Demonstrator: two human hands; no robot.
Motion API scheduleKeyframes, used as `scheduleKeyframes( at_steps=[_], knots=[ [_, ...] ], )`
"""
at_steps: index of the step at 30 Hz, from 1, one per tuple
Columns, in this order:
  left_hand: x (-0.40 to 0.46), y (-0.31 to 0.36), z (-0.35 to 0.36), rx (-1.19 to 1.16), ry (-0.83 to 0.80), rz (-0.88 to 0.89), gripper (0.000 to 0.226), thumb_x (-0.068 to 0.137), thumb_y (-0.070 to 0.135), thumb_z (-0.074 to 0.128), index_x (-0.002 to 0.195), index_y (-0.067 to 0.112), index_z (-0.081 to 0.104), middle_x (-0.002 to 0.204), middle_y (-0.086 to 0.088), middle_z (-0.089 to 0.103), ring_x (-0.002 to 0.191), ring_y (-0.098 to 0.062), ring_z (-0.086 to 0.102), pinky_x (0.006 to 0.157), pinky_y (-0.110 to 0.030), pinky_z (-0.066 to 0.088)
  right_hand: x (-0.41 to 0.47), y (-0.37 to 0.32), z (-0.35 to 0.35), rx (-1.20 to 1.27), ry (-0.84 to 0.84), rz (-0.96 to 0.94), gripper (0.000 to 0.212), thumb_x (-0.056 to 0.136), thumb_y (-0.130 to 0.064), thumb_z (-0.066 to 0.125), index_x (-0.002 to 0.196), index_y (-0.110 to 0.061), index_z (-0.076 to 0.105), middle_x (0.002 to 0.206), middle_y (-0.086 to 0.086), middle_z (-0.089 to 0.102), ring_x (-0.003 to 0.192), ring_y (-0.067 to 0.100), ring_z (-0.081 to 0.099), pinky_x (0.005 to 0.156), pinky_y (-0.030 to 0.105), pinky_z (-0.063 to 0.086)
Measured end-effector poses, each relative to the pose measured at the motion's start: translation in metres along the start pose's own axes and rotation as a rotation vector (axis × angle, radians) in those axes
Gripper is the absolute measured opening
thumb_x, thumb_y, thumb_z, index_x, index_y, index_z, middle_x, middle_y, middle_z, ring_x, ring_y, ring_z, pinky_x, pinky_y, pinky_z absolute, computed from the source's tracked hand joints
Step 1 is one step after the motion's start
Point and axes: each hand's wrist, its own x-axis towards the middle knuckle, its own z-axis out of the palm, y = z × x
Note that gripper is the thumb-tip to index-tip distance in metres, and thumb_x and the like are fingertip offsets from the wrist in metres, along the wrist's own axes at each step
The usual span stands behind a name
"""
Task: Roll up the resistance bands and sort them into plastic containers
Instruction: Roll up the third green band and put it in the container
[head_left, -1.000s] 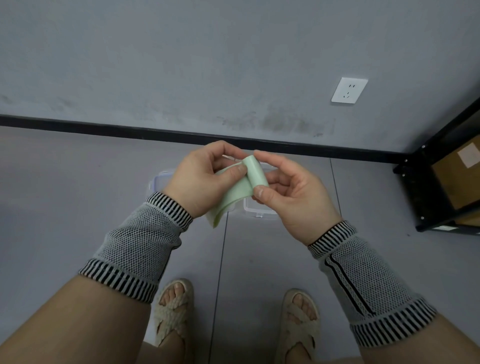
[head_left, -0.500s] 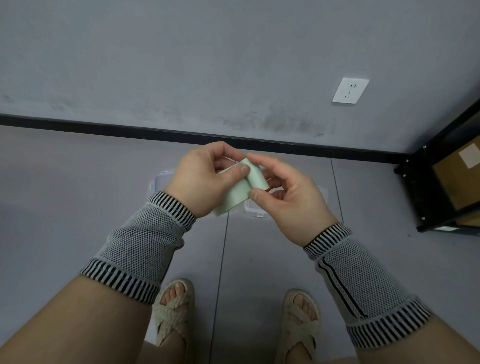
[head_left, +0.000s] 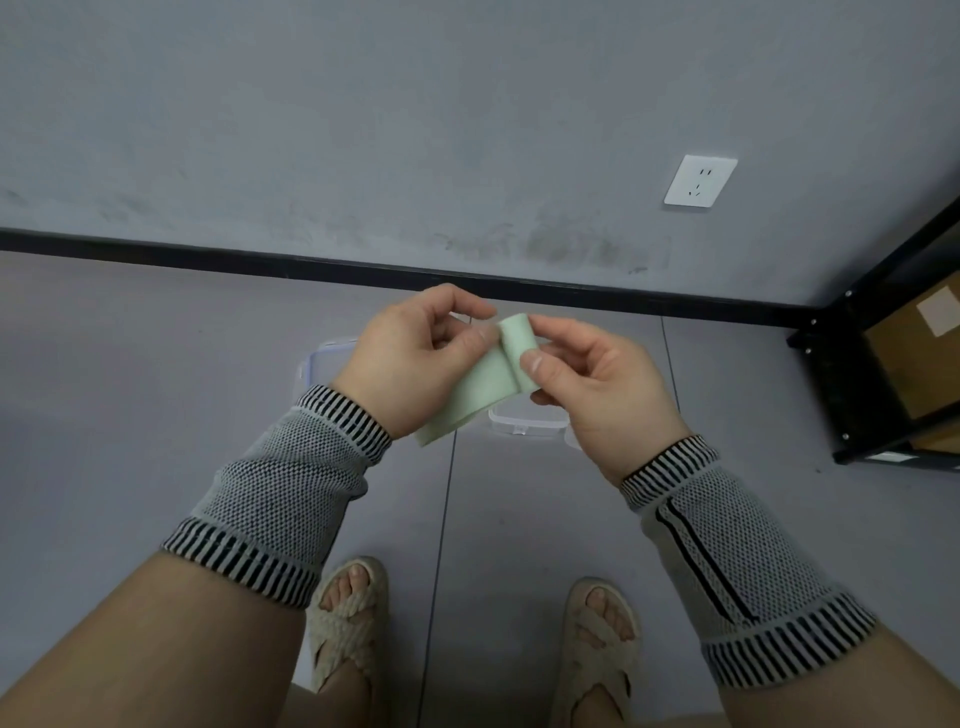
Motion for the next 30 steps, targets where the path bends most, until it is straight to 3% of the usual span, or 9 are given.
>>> scheduleKeyframes(
  at_steps=[6, 11, 14, 21, 26, 28, 30],
  knots=[
    [-0.001, -0.001, -0.004, 0.036, -0.006, 0.008, 0.013, 0.083, 0.029, 0.055, 0.079, 0.038, 0.064, 0.063, 0.020, 0.063, 0.061, 0.003, 0.052, 0.058, -0.010, 0.040, 0.003, -0.002, -0.007, 0.255, 0.007, 0.120, 0.024, 0.094, -0.004, 0.051, 0.104, -0.018, 0.067, 0.090, 0.000, 0.071, 0.073, 0.008, 0.060, 0.065, 0.024, 0.048],
    [-0.005, 0.004, -0.004, 0.011, -0.019, 0.063, 0.029, 0.091, 0.012, 0.057, 0.090, 0.040, 0.064, 0.071, 0.017, 0.063, 0.064, 0.010, 0.055, 0.054, -0.004, 0.038, 0.004, -0.005, -0.010, 0.419, 0.033, 0.180, 0.022, 0.094, -0.004, 0.048, 0.109, -0.006, 0.064, 0.089, 0.009, 0.066, 0.074, 0.015, 0.055, 0.059, 0.022, 0.047],
    [-0.005, 0.006, -0.006, 0.027, -0.015, 0.087, 0.030, 0.089, 0.012, 0.059, 0.087, 0.041, 0.064, 0.073, 0.016, 0.064, 0.066, 0.010, 0.055, 0.057, -0.005, 0.039, 0.005, -0.005, -0.011, 0.450, 0.051, 0.193, 0.022, 0.095, -0.005, 0.048, 0.110, -0.004, 0.064, 0.087, 0.010, 0.065, 0.072, 0.016, 0.054, 0.058, 0.022, 0.046],
    [-0.002, 0.006, -0.004, 0.024, -0.020, 0.043, 0.013, 0.085, 0.010, 0.065, 0.079, 0.020, 0.060, 0.074, 0.004, 0.064, 0.051, 0.006, 0.050, 0.050, -0.004, 0.035, 0.005, -0.004, -0.008, 0.430, 0.044, 0.183, 0.022, 0.095, -0.004, 0.047, 0.106, -0.010, 0.065, 0.090, 0.008, 0.065, 0.073, 0.014, 0.056, 0.059, 0.022, 0.045],
    [0.002, 0.000, -0.005, 0.049, -0.036, 0.034, 0.017, 0.088, 0.011, 0.061, 0.076, 0.023, 0.056, 0.069, 0.005, 0.060, 0.064, -0.004, 0.052, 0.064, -0.015, 0.041, 0.005, -0.003, -0.006, 0.393, 0.021, 0.178, 0.024, 0.095, -0.004, 0.047, 0.110, -0.010, 0.064, 0.091, 0.006, 0.066, 0.074, 0.013, 0.056, 0.059, 0.021, 0.045],
    [0.002, -0.002, -0.009, -0.026, -0.074, 0.021, 0.012, 0.086, 0.016, 0.062, 0.077, 0.022, 0.057, 0.067, 0.005, 0.059, 0.065, -0.008, 0.051, 0.066, -0.022, 0.042, 0.005, -0.002, -0.007, 0.429, 0.011, 0.186, 0.024, 0.095, -0.004, 0.046, 0.110, -0.008, 0.063, 0.088, 0.005, 0.066, 0.072, 0.013, 0.055, 0.059, 0.021, 0.044],
    [0.002, -0.001, -0.013, -0.092, -0.088, 0.019, 0.004, 0.078, 0.023, 0.060, 0.076, 0.022, 0.058, 0.064, 0.009, 0.058, 0.064, -0.008, 0.051, 0.065, -0.021, 0.042, 0.005, -0.003, -0.010, 0.482, -0.008, 0.191, 0.023, 0.095, -0.004, 0.045, 0.108, -0.007, 0.064, 0.085, 0.004, 0.067, 0.071, 0.013, 0.055, 0.059, 0.022, 0.044]
  ],
)
